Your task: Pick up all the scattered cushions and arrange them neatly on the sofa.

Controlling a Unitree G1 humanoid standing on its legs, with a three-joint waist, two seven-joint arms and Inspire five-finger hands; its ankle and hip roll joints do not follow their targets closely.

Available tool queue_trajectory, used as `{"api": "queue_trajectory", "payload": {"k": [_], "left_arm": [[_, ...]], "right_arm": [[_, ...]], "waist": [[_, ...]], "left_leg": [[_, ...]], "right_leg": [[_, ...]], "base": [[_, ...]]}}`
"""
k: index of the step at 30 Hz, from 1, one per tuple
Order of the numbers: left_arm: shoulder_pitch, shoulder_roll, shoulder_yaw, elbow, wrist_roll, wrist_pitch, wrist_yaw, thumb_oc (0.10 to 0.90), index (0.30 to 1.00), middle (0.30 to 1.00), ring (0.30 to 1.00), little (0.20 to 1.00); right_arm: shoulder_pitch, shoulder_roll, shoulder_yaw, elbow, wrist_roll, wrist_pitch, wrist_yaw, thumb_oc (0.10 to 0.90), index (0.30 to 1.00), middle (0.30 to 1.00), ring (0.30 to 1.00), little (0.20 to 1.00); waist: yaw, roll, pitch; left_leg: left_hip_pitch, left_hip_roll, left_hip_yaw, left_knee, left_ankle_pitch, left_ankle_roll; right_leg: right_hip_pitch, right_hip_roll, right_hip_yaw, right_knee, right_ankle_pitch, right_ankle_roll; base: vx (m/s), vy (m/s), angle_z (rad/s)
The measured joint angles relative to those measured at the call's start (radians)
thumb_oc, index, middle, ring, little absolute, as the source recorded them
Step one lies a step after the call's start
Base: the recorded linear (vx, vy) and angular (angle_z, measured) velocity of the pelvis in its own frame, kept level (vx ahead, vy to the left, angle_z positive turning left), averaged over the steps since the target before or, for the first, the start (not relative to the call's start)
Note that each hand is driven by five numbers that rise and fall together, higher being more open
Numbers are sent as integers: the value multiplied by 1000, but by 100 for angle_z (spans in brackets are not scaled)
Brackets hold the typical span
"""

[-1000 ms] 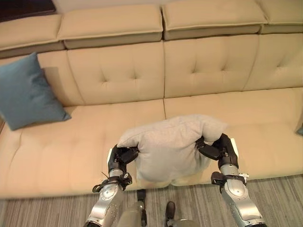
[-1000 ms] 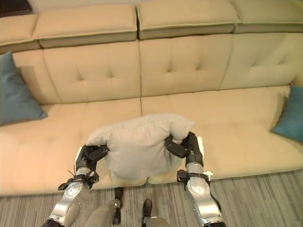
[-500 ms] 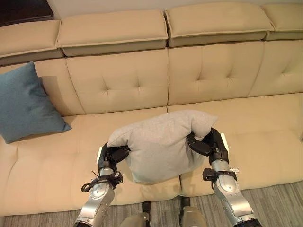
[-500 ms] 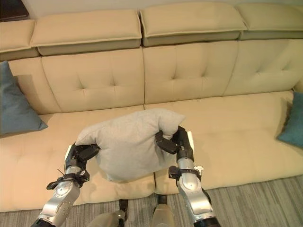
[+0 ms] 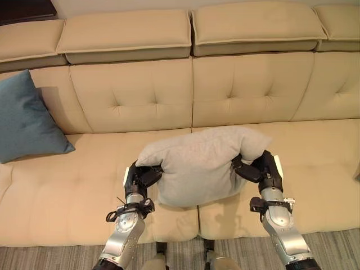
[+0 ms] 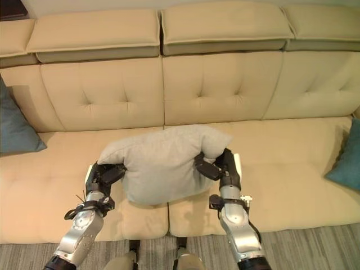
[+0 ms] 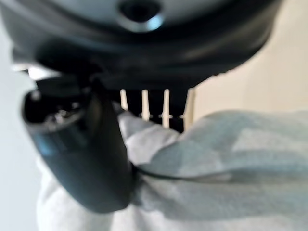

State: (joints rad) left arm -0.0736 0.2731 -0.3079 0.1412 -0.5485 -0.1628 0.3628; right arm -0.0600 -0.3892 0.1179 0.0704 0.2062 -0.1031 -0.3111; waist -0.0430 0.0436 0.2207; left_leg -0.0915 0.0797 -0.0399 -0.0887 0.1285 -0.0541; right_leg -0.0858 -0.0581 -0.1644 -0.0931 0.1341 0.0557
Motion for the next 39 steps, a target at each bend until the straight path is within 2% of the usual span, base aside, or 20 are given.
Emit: {"api": "queue_trajectory", "payload": {"k": [6,9,13,15,17,23,28,32,33,34,35,39], "left_arm": [[-212,49,19,9,42,-5,94,400,300,300,300,300],[-344,70,16,41,43,-23,143,400,300,300,300,300],[-507,79,6,135,43,-32,185,400,300,300,300,300],[-666,84,-26,299,40,-39,214,400,300,300,300,300],[-739,92,-55,373,40,-38,220,400,300,300,300,300],[-830,121,-108,466,39,-37,218,400,300,300,300,300],[-831,127,-115,479,39,-30,218,400,300,300,300,300],[-830,137,-111,481,41,-28,218,400,300,300,300,300],[-830,140,-111,482,41,-28,218,494,441,441,441,441],[-830,141,-112,482,42,-28,218,726,789,789,789,789],[-830,142,-110,489,49,-28,218,800,900,900,900,900],[-830,143,-107,515,83,-27,216,800,900,900,900,900]], "right_arm": [[-210,2,23,21,0,0,-70,400,300,300,300,300],[-361,-18,51,98,0,-1,-115,400,300,300,300,300],[-501,-43,71,169,0,-1,-161,400,300,300,300,300],[-660,-76,116,306,-7,-1,-205,400,300,300,300,300],[-733,-89,144,380,-11,-1,-242,400,300,300,300,300],[-783,-111,173,432,-11,0,-265,400,300,300,300,300],[-781,-101,202,467,-11,1,-265,400,300,300,300,300],[-776,-70,199,474,-11,4,-266,400,300,300,300,300],[-776,-67,201,474,-11,4,-266,571,556,556,556,556],[-776,-66,204,474,-12,4,-265,773,860,860,860,860],[-776,-62,205,474,-18,4,-265,800,900,900,900,900],[-776,-63,209,474,-26,7,-264,800,900,900,900,900]], "waist": [[4,7,-3],[10,11,-6],[29,13,-7],[29,13,-7],[29,12,-6],[27,9,-4],[20,-1,5],[3,-17,41],[3,-20,48],[3,-21,50],[2,-22,50],[0,-24,52]], "left_leg": [[-37,-9,-2,0,6,-8],[-71,-13,-6,1,19,-10],[-129,-15,-4,1,29,-11],[-176,-17,-8,1,35,-16],[-201,-17,-10,1,35,-16],[-248,-18,0,1,35,-16],[-260,-17,4,1,35,-16],[-255,-24,9,23,35,-16],[-251,-25,11,27,35,-16],[-249,-25,12,28,35,-16],[-244,-24,19,28,35,-16],[-237,-26,25,43,35,-16]], "right_leg": [[-35,-9,2,0,11,-2],[-67,-12,2,1,16,-2],[-127,-13,3,1,32,-1],[-172,-14,1,1,36,0],[-196,-15,0,1,36,-1],[-246,-17,5,1,36,-1],[-262,-16,6,1,36,-1],[-244,-23,7,1,36,-1],[-238,-23,7,1,36,-1],[-237,-23,7,1,36,-1],[-233,-23,8,1,36,-1],[-216,-24,6,1,37,-1]], "base": [[-2,10,2],[-69,19,4],[-73,11,-1],[-19,3,5],[-6,3,3],[-3,5,-3],[-7,9,-3],[-8,0,0],[-35,5,-1],[-47,2,-2],[-39,-6,-3],[-44,-10,2]]}}
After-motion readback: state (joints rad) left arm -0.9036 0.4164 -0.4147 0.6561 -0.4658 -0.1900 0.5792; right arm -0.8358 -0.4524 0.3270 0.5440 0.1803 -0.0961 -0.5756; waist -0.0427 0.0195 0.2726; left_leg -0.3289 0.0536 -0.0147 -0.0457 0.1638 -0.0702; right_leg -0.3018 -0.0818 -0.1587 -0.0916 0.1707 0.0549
